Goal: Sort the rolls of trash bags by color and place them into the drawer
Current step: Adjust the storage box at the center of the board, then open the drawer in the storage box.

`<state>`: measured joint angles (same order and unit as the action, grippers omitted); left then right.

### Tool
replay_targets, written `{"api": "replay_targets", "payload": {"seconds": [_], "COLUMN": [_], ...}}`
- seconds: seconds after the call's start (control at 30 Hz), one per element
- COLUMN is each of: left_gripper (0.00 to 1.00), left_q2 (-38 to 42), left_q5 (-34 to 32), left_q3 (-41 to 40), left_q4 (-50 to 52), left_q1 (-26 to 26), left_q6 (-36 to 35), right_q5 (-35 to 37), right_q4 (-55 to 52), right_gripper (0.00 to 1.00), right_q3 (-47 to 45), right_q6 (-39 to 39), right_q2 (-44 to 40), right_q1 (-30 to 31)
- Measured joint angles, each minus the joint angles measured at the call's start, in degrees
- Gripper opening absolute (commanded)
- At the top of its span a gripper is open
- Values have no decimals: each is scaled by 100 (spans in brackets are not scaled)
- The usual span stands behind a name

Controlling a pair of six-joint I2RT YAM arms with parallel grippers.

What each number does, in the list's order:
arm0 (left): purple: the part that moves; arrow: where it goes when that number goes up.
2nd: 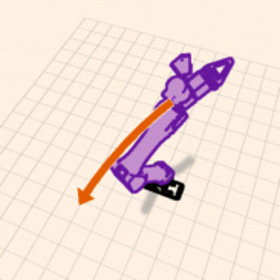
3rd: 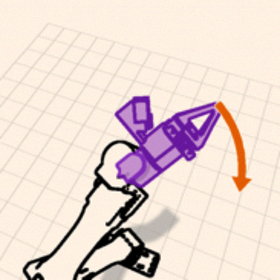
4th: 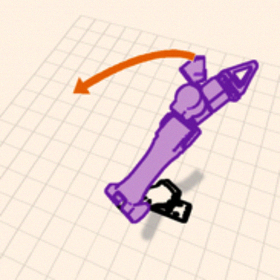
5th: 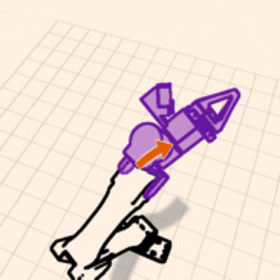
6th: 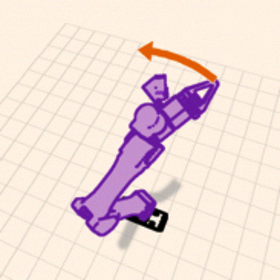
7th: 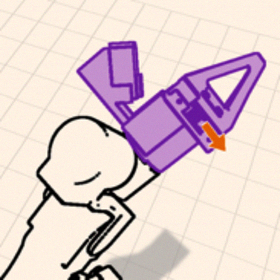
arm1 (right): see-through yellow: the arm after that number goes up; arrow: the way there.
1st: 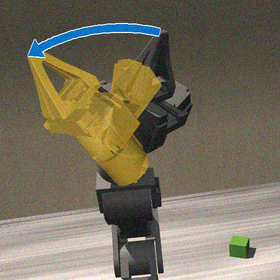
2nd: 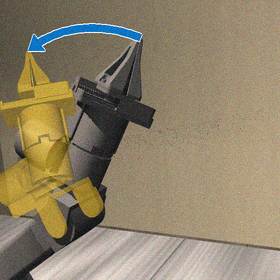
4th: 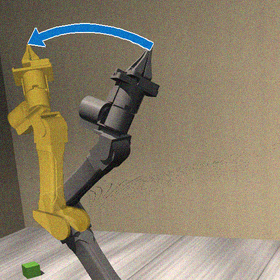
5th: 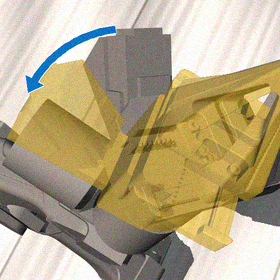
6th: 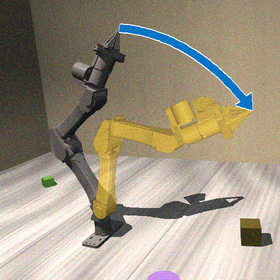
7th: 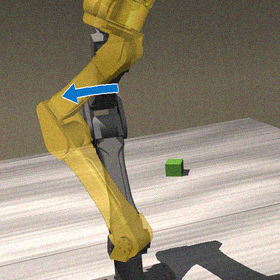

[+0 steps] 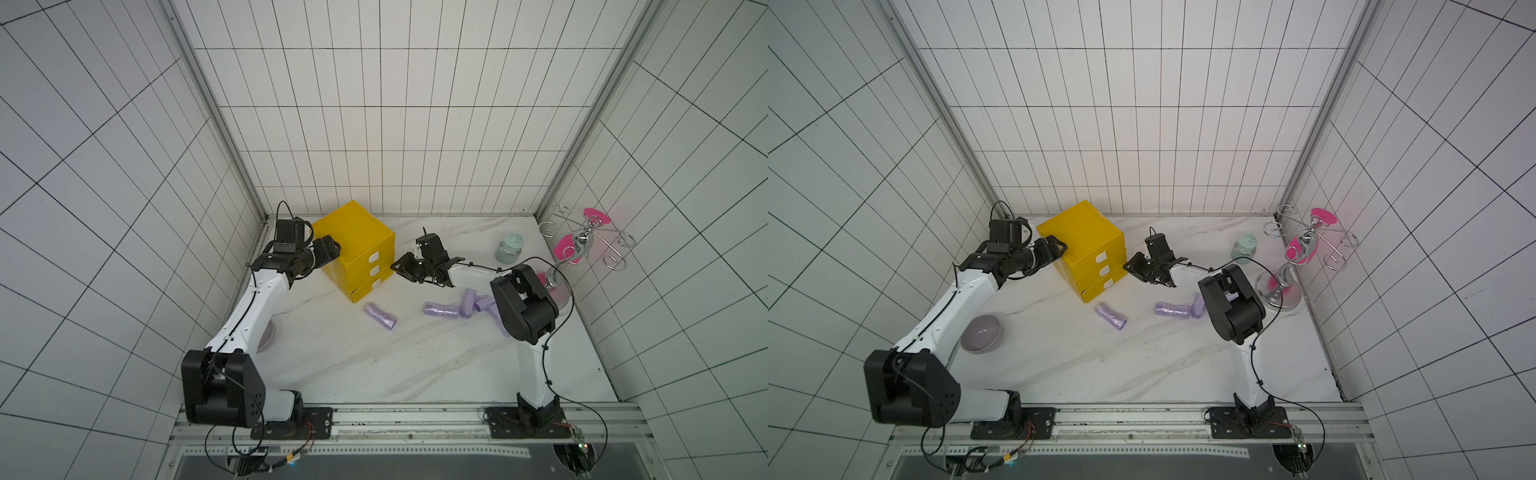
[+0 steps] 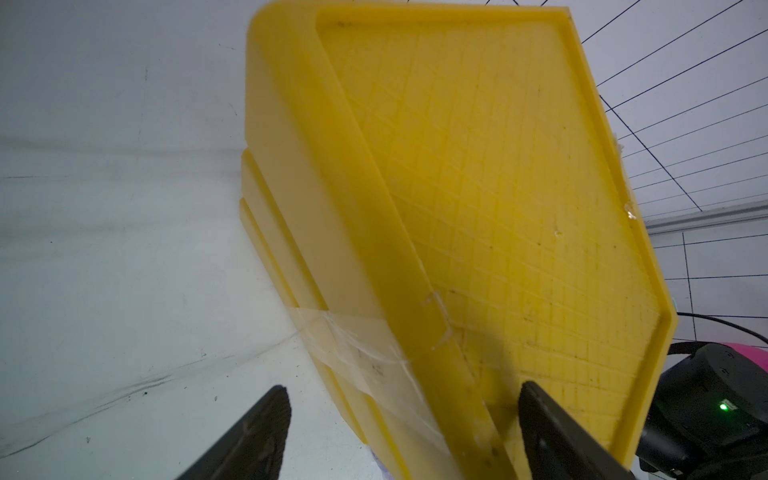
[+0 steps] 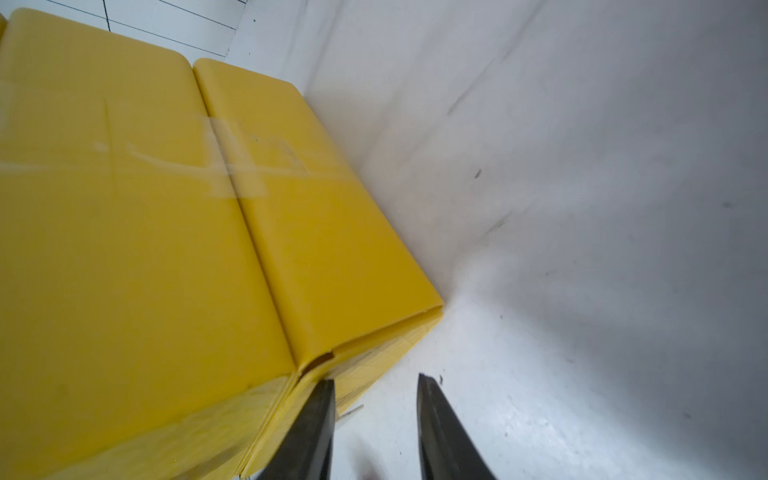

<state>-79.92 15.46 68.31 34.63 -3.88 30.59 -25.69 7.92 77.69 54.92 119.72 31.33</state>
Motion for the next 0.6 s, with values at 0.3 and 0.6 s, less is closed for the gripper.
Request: {"api": "replay_targets", "payload": {"seconds": [0.3, 0.6], "left_gripper": [83, 83], "left_q2": [-90, -160], "left_q5": [4, 103], "left_q3": [0, 4], "left_q4": [-157, -271], "left_q1": [-9, -9], "left_q6": [-4, -2], "right_q5": [-44, -42], "right_q4": [514, 848], "right_gripper": [43, 47], "right_q3": [-645, -651], "right_q6": [293, 555], "right_q2": [-223, -225], "right_q1": [424, 634]}}
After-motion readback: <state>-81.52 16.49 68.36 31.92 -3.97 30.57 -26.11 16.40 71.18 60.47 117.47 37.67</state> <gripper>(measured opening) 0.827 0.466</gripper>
